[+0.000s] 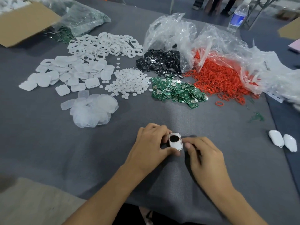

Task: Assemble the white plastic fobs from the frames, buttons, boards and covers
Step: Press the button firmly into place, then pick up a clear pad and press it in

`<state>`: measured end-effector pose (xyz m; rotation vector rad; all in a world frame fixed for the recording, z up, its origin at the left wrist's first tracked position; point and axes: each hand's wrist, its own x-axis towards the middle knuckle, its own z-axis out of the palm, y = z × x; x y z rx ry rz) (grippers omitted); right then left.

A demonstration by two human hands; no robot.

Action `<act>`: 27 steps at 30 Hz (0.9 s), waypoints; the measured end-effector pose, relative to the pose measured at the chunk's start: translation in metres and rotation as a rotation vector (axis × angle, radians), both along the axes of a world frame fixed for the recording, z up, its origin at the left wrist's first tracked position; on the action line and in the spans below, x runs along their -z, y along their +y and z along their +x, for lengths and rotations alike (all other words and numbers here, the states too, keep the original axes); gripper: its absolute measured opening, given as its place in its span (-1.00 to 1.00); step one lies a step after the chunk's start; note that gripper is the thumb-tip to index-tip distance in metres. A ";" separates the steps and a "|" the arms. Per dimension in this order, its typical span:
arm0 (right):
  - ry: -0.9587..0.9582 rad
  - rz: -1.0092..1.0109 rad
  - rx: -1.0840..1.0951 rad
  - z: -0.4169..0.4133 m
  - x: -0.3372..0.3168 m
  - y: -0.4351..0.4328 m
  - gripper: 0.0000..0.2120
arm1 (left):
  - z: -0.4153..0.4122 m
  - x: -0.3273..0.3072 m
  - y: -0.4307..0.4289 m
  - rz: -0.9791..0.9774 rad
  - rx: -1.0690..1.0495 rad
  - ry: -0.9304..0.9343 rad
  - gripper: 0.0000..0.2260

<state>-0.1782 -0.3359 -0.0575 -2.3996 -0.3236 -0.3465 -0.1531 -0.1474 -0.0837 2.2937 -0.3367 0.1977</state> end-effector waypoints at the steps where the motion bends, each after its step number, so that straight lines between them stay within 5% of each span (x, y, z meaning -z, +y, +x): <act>1: -0.003 0.010 0.010 -0.004 0.002 0.001 -0.79 | 0.000 0.000 0.000 0.002 -0.004 0.002 -0.59; 13: -0.036 0.112 0.101 -0.012 0.012 0.007 -0.81 | -0.007 -0.006 0.002 -0.002 -0.010 0.090 -0.53; 18: -0.082 0.168 0.166 -0.005 0.001 0.034 -0.78 | -0.014 -0.017 0.011 -0.269 -0.048 0.110 -0.71; 23: -0.035 0.141 -0.038 0.021 -0.011 0.096 -0.72 | -0.015 -0.025 0.046 -0.320 -0.432 -0.074 -0.80; 27: 0.117 0.141 -0.178 0.066 -0.014 0.168 -0.71 | 0.003 -0.033 0.091 0.036 -0.758 -0.207 -0.78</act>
